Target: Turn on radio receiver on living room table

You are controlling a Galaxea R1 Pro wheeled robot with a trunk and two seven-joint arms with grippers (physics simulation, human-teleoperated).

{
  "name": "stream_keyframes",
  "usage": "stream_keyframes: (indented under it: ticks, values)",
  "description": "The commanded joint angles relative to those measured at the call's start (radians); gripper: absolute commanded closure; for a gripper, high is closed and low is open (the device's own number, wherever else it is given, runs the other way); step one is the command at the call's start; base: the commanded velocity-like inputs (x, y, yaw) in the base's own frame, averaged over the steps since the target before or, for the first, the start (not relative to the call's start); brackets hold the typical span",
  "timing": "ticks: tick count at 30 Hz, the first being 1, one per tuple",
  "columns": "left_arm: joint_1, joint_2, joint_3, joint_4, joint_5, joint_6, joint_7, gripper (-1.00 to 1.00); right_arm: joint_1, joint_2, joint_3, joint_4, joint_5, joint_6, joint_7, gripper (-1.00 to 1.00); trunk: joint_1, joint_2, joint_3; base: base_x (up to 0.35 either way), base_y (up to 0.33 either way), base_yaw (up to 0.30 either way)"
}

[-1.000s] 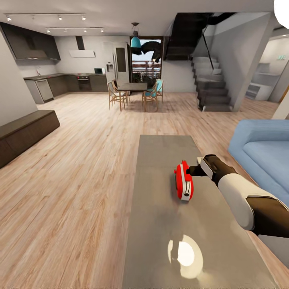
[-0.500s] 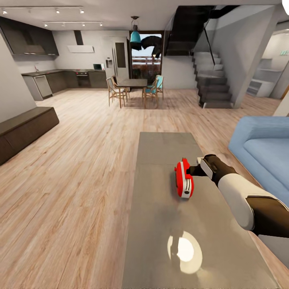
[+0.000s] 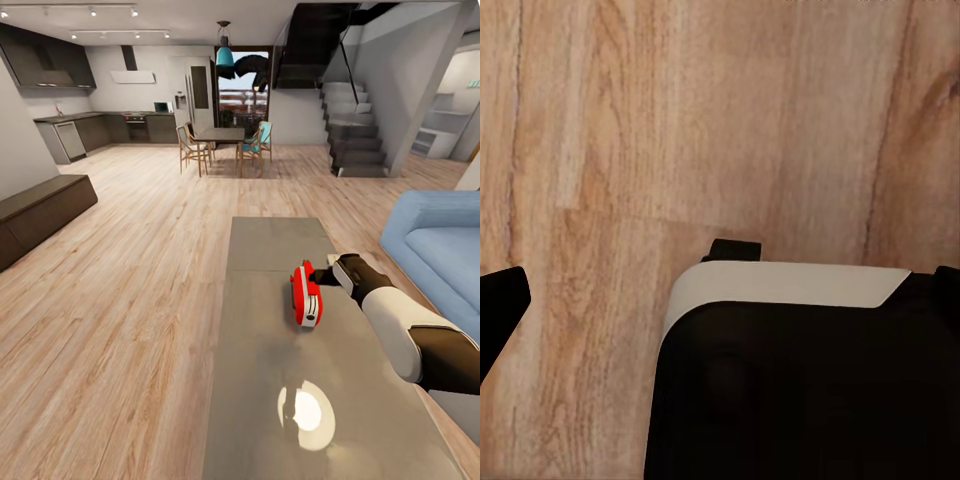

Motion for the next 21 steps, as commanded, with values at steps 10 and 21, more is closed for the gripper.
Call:
stream_keyframes:
  ticks: [10, 21]
  values:
    - [-0.001, 0.0, 0.0, 0.0, 0.001, -0.001, 0.0, -1.0, 0.0, 0.0, 0.0, 0.002, -0.001, -0.118, -0.001, -1.0, 0.0, 0.0, 0.0, 0.0, 0.0, 0.0]
    - [0.0, 0.0, 0.0, -0.001, 0.002, -0.001, 0.0, -1.0, 0.0, 0.0, 0.001, 0.004, -0.002, -0.135, 0.001, -1.0, 0.0, 0.0, 0.0, 0.0, 0.0, 0.0]
